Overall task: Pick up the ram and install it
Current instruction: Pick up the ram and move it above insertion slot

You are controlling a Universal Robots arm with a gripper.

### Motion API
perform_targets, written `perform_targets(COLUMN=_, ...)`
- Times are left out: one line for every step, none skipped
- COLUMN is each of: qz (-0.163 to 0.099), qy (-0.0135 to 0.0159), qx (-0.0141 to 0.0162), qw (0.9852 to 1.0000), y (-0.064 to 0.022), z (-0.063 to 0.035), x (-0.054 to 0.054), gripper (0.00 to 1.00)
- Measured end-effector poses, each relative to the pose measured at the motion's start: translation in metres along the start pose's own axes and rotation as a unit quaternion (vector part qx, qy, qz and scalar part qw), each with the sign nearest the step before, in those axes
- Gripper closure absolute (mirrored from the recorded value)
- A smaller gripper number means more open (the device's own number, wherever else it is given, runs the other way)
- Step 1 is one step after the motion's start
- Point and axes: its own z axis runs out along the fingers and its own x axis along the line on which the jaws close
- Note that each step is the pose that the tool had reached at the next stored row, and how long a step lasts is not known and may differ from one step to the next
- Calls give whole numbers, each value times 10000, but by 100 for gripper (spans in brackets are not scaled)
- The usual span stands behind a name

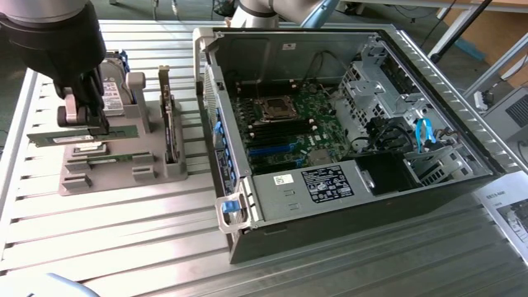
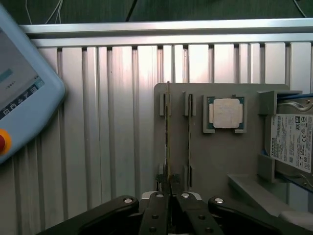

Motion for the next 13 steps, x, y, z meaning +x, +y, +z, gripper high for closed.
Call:
perform_targets(qz=0, qy=0, qx=0, qw=10000, y=1, z=-21, x=1, gripper=88)
perform_targets(qz=0, qy=0, qx=0, qw=10000, y=1, z=-41, x=1, gripper=88)
perform_targets(qz=0, qy=0, qx=0, qw=10000, y=1, z=-63, x=1, gripper=88)
perform_targets(qz=0, qy=0, qx=0, qw=10000, y=1, z=-81, x=2, gripper=88)
perform_targets(qz=0, qy=0, qx=0, qw=10000, y=2, z=-100, x=2, gripper=88)
perform_targets(qz=0, qy=0, qx=0, qw=10000, y=2, z=-118, x=2, gripper=88)
perform_targets(qz=0, qy=0, qx=0, qw=10000, y=2, z=-135, x=3, gripper=88)
perform_targets(qz=0, qy=0, qx=0, qw=10000, y=2, z=-150, x=3, gripper=88)
perform_targets(qz=0, qy=0, qx=0, qw=10000, y=2, z=-160, x=3, gripper=88)
perform_targets(qz=0, qy=0, qx=1, qw=10000, y=2, z=-174, x=4, gripper=88)
perform_targets(qz=0, qy=0, qx=0, qw=10000, y=3, z=-192, x=4, gripper=88)
perform_targets(qz=0, qy=0, qx=0, qw=10000, y=3, z=-209, x=4, gripper=88)
perform_targets(qz=0, qy=0, qx=0, qw=10000, y=3, z=-224, x=5, gripper=88)
